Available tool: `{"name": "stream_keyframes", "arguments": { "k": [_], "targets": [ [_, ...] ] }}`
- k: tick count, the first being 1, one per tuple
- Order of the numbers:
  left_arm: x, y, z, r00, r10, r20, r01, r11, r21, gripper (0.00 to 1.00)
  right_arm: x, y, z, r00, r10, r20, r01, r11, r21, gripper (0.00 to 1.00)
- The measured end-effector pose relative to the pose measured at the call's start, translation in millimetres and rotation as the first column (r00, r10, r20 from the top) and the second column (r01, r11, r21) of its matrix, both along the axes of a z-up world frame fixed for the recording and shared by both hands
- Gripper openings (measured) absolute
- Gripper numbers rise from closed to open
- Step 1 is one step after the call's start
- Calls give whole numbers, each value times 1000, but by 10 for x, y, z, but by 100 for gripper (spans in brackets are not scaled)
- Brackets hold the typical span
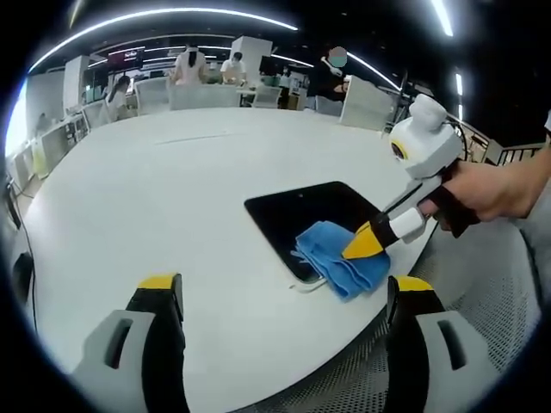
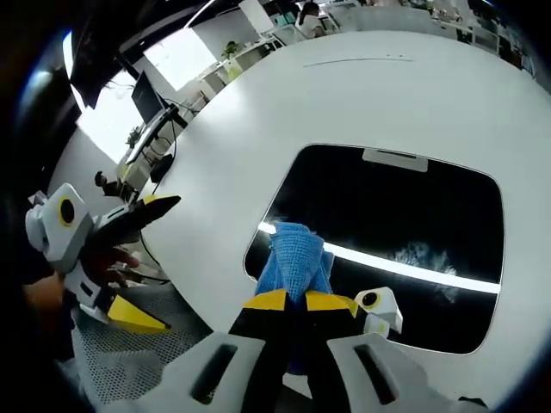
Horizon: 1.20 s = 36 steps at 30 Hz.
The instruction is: Wipe the mirror surface with the cleaning cloth until all visible marks leave the cleaned area.
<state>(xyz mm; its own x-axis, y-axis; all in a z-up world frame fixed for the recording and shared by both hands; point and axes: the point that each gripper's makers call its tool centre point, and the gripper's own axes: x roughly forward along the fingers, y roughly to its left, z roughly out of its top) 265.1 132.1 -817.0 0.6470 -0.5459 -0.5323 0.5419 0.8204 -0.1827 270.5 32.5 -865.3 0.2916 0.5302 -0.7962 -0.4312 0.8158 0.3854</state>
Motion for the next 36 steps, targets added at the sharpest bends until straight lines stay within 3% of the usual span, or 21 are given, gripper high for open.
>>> {"name": "stream_keyframes", "arguments": {
  "k": [36],
  "targets": [
    [-1,-2,-5,1000,1,-3,-1,1000,-1,98,14,-373,-7,999,-48,-6,48,999,-10,0]
  ]
}}
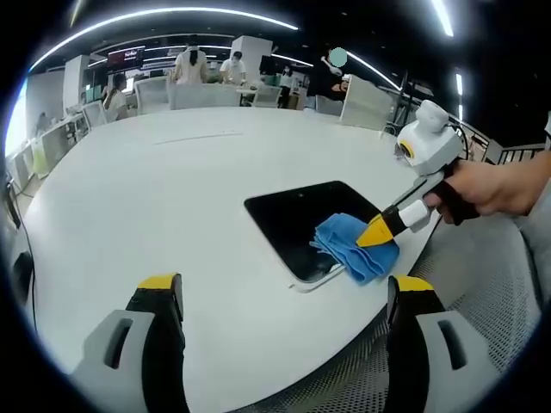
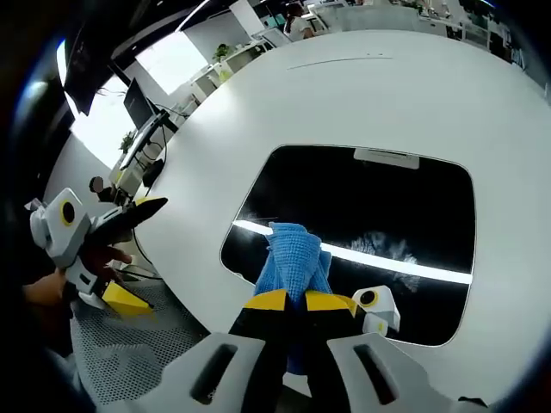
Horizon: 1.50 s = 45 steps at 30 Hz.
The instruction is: Wipe the mirror surface with the cleaning cloth until all visible marks leave the cleaned area.
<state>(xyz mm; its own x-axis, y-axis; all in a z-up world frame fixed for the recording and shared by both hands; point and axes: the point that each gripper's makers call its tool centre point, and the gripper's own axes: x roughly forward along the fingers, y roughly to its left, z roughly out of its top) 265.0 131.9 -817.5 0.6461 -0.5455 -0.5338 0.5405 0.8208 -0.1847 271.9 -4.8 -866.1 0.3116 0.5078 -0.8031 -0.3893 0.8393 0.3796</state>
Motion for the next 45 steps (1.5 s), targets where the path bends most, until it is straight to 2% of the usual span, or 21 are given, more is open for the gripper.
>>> {"name": "stream_keyframes", "arguments": {
  "k": [20,33,45],
  "targets": [
    [-14,-15,4,1000,-4,-3,4,1000,-3,98,31,9,9,1000,-23,1,23,1000,1,0],
    [-10,-29,2,1000,-7,-5,7,1000,-8,98,178,11,3,999,-37,7,37,999,-4,0],
    [-28,-45,-22,1000,-25,-13,25,1000,5,98,447,7,5,998,-58,27,58,998,-16,0]
  ]
}}
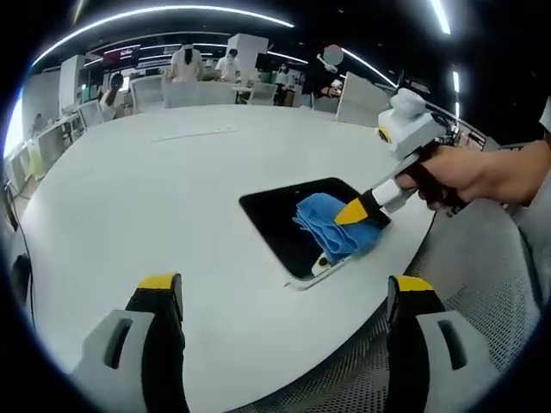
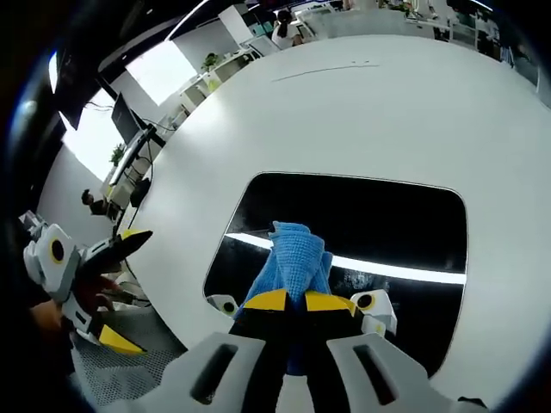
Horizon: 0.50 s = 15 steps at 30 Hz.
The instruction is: Wipe the mirror surface with the cleaning cloth until all visible marks leave the cleaned area.
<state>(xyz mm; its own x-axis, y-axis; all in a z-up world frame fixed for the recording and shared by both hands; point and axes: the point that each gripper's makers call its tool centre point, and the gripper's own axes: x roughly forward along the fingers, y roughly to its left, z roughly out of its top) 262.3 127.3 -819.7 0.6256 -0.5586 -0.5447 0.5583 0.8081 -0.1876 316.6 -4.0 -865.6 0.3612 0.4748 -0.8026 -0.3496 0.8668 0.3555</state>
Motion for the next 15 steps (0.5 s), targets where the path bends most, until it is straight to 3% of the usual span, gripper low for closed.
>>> {"name": "stream_keyframes", "arguments": {
  "k": [15],
  "targets": [
    [15,12,11,1000,6,3,-6,1000,0,99,352,-4,-12,1000,6,16,-5,999,-34,0]
  ]
}}
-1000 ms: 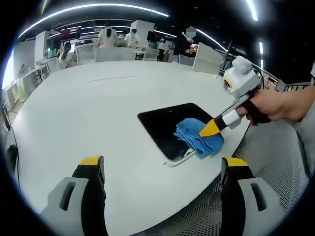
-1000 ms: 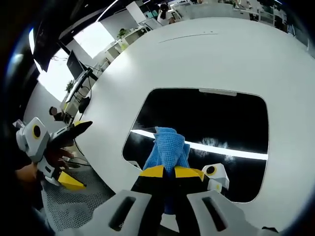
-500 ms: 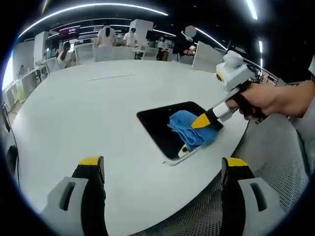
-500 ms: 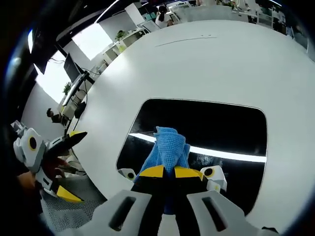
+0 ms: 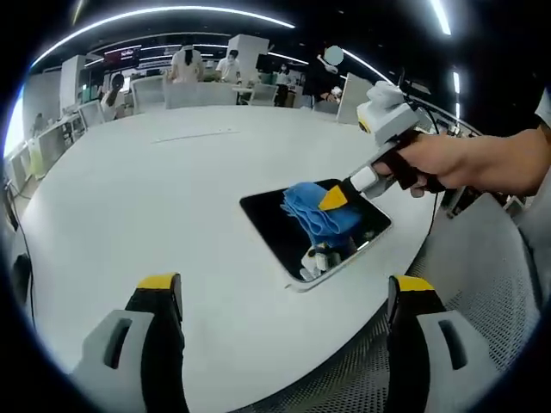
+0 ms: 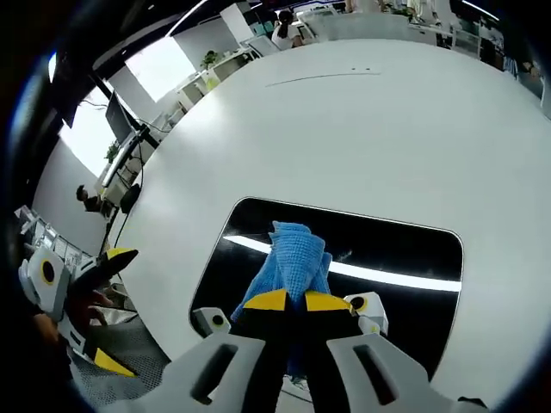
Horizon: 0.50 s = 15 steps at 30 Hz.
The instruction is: Wipe the mirror surface with the cleaning cloth until all visible marks leave the cleaned area.
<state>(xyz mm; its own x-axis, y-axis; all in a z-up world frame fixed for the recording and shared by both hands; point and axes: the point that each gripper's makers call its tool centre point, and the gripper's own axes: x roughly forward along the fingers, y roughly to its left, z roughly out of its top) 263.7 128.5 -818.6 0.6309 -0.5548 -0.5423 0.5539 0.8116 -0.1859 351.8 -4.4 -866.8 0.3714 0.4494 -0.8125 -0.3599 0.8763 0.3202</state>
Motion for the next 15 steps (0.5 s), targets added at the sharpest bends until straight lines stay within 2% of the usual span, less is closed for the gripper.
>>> {"name": "stream_keyframes", "arguments": {
  "k": [15],
  "targets": [
    [16,2,22,1000,14,5,-14,1000,-14,99,304,3,2,1000,-14,11,14,1000,-11,0]
  ]
}}
